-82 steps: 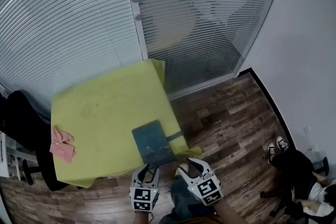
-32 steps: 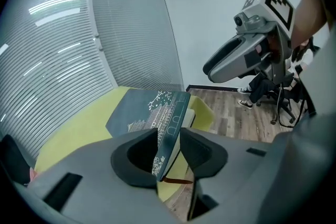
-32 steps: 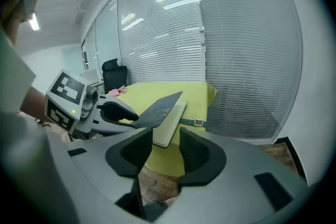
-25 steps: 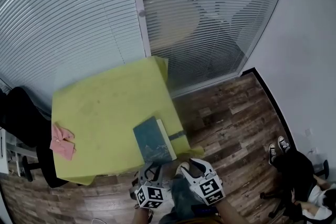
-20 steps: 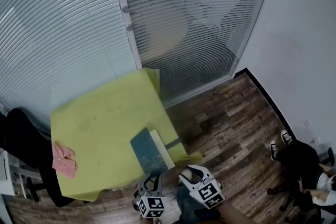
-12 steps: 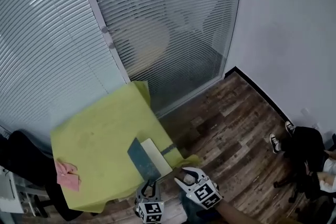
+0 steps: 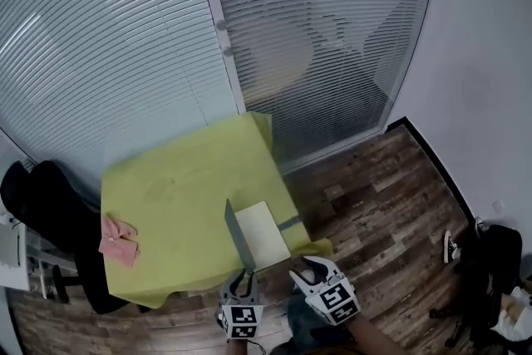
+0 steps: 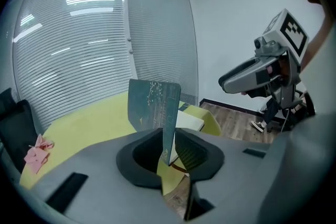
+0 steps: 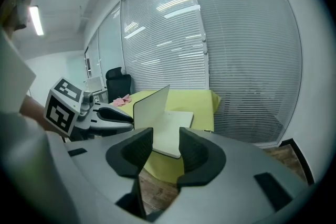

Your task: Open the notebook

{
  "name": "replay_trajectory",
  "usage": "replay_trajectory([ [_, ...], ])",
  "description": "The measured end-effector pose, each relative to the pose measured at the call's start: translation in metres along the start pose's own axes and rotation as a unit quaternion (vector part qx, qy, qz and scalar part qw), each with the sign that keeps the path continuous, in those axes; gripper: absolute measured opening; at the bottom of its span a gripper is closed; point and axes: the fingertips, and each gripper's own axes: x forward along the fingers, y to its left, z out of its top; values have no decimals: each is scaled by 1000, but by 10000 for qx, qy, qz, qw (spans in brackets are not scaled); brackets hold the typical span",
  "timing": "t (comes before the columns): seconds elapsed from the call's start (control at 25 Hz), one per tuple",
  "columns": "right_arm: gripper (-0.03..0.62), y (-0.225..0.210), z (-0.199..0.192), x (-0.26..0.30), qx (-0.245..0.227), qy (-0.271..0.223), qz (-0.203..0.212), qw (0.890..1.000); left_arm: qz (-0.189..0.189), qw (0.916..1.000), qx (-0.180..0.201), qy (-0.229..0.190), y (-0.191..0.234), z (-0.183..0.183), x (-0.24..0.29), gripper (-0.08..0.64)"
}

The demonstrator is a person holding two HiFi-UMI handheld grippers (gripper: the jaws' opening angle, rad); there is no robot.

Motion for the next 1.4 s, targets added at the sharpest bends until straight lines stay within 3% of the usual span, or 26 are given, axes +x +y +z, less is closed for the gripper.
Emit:
replay_trajectory([
  [0.36,166,7,0,1,-199,87,120,9997,104,9987,-472,-179,12,0,-11,86],
  [0.92,161,10,2,7,-227,111,265,9993,164,9958,-844,-313,18,-4,-17,52],
  [1.2,158,8,-1,6,-126,139,222,9996,161,9893,-1400,-368,29,-16,-20,43],
  [1.4,156,8,-3,7,-85,132,215,9996,211,9734,-2227,-492,42,-28,-25,44],
])
